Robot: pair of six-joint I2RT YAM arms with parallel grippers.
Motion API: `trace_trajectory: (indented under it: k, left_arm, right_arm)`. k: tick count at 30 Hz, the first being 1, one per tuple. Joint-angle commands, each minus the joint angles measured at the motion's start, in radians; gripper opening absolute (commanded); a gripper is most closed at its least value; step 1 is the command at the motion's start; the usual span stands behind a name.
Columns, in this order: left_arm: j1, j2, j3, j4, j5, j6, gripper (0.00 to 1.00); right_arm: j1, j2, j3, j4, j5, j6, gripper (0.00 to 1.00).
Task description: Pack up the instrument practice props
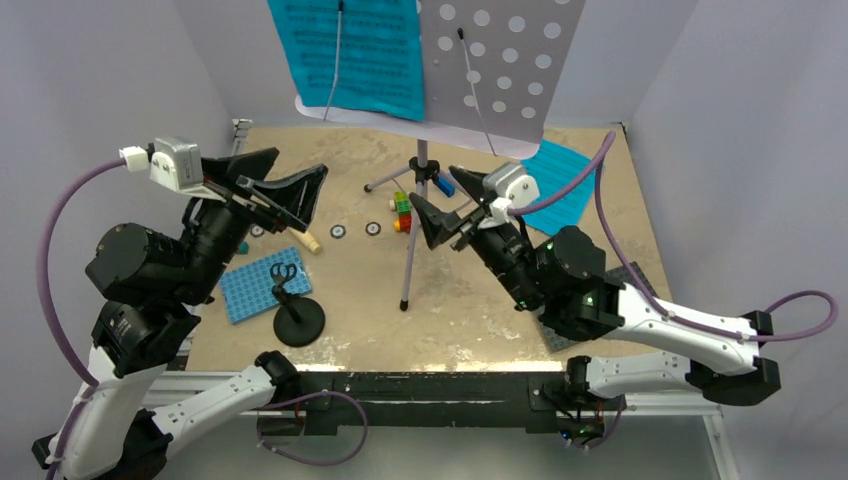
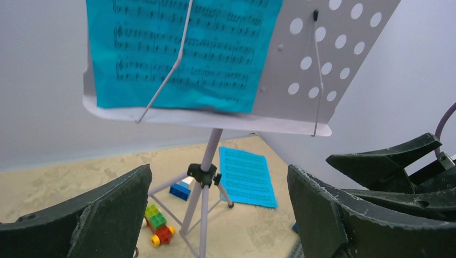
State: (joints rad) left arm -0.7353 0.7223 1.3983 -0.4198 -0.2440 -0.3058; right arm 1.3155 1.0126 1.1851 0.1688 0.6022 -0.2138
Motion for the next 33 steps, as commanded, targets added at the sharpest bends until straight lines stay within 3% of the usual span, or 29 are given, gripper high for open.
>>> trace_trajectory:
  k: [1,3,8,15,24,33]
  left_arm:
    - [0.003,0.077,0.114,0.117,0.011,0.141,0.99]
    - [0.003,0.095,0.131,0.159,-0.003,0.170,1.00]
    - [0.003,0.114,0.133,0.212,-0.016,0.185,0.99]
    - [0.004,0.118,0.116,0.230,-0.022,0.214,0.99]
    - [0.004,0.123,0.095,0.239,-0.038,0.234,0.99]
    - [0.003,0.106,0.061,0.254,-0.052,0.226,0.99]
  right_arm:
    - [-0.012,0.122,0.210,0.214,0.121,-0.082,0.74]
    - [-0.045,0.175,0.301,0.165,0.126,-0.027,0.77]
    - [-0.173,0.301,0.569,-0.227,0.023,0.293,0.80]
    - [-0.243,0.402,0.669,-0.349,-0.026,0.410,0.92]
    - [-0.290,0.478,0.715,-0.414,-0.034,0.549,0.94]
    - [-0.301,0.485,0.660,-0.313,0.026,0.623,0.93]
